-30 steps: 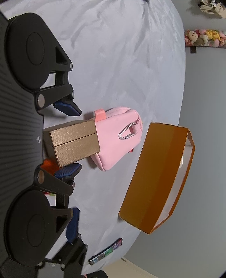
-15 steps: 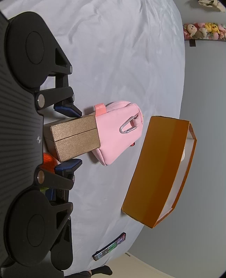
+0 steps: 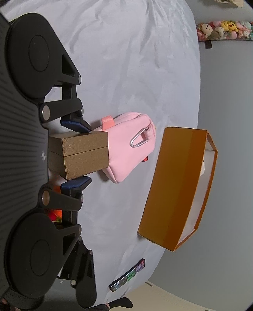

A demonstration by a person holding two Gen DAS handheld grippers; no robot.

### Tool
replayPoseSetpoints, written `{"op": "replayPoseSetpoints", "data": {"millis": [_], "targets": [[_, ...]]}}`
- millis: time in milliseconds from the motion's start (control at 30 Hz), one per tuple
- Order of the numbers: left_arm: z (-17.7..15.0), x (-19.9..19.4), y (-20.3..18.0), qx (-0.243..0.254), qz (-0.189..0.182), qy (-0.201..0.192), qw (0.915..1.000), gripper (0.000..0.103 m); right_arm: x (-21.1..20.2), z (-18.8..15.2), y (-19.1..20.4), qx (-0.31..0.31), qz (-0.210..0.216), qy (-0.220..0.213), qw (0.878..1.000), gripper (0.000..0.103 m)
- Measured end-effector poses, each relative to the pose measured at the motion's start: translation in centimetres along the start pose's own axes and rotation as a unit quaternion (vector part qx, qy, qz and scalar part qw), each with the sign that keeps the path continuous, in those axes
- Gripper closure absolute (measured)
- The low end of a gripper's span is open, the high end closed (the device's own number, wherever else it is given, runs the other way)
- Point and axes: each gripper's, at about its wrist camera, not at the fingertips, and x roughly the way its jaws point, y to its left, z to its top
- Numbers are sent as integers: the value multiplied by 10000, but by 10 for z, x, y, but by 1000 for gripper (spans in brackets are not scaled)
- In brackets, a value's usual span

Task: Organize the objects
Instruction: 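Carry brown box with left tool while right tool carries crocheted fruit to orange box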

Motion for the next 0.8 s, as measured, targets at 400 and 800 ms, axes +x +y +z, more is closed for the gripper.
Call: {"op": "replayPoseSetpoints", "data": {"millis": [400, 800], "targets": [[15, -11, -3, 160, -99, -138, 9997, 48, -13, 11, -24, 183, -279, -175, 9993, 58], [47, -18, -11, 273, -396, -340, 9983, 48, -31, 37, -52, 182, -651, -425, 9968, 58]]}}
